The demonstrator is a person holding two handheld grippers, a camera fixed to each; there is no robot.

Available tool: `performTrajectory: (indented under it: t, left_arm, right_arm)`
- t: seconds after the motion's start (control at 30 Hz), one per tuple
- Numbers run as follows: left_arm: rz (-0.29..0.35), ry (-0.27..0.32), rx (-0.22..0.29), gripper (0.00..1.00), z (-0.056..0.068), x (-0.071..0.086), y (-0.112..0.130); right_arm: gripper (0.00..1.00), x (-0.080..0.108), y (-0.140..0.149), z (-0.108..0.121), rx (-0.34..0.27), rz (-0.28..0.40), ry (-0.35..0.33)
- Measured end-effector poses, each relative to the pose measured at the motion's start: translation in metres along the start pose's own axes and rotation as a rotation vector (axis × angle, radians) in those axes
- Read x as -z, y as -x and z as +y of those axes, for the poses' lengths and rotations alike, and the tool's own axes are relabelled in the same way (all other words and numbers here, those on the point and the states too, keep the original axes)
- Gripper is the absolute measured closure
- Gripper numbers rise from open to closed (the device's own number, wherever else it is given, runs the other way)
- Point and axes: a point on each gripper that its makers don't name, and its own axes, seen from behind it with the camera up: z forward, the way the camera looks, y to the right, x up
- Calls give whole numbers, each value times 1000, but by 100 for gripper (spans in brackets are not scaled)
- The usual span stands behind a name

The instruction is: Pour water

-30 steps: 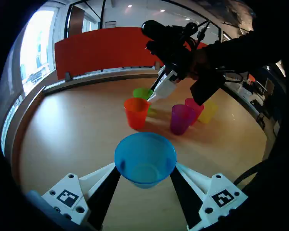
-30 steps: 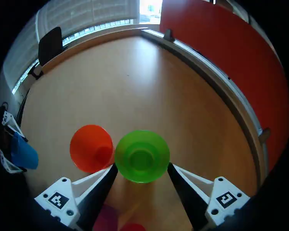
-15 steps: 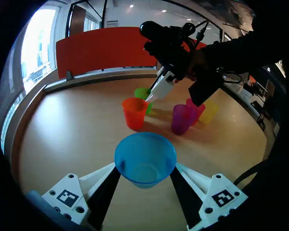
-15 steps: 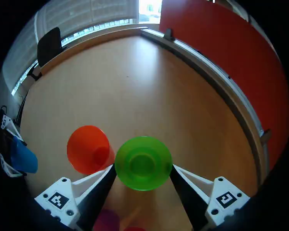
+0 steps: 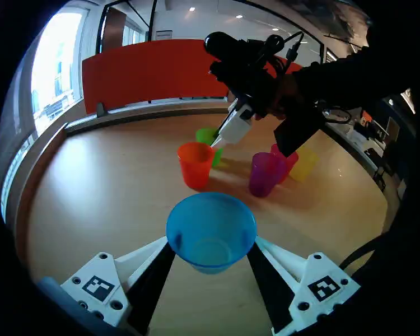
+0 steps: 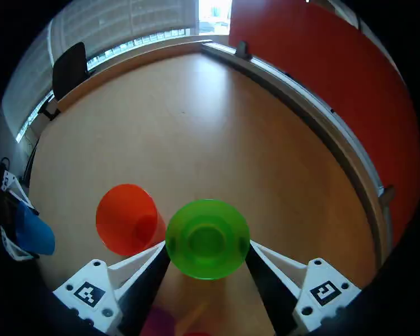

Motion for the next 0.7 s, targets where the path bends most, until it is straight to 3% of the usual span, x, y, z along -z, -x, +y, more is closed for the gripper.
performTrajectory:
  t: [0.7]
  left_arm:
    - [7, -1, -4, 17, 1, -1, -5]
  right_arm:
    - [11, 6, -3, -6, 14, 67, -9]
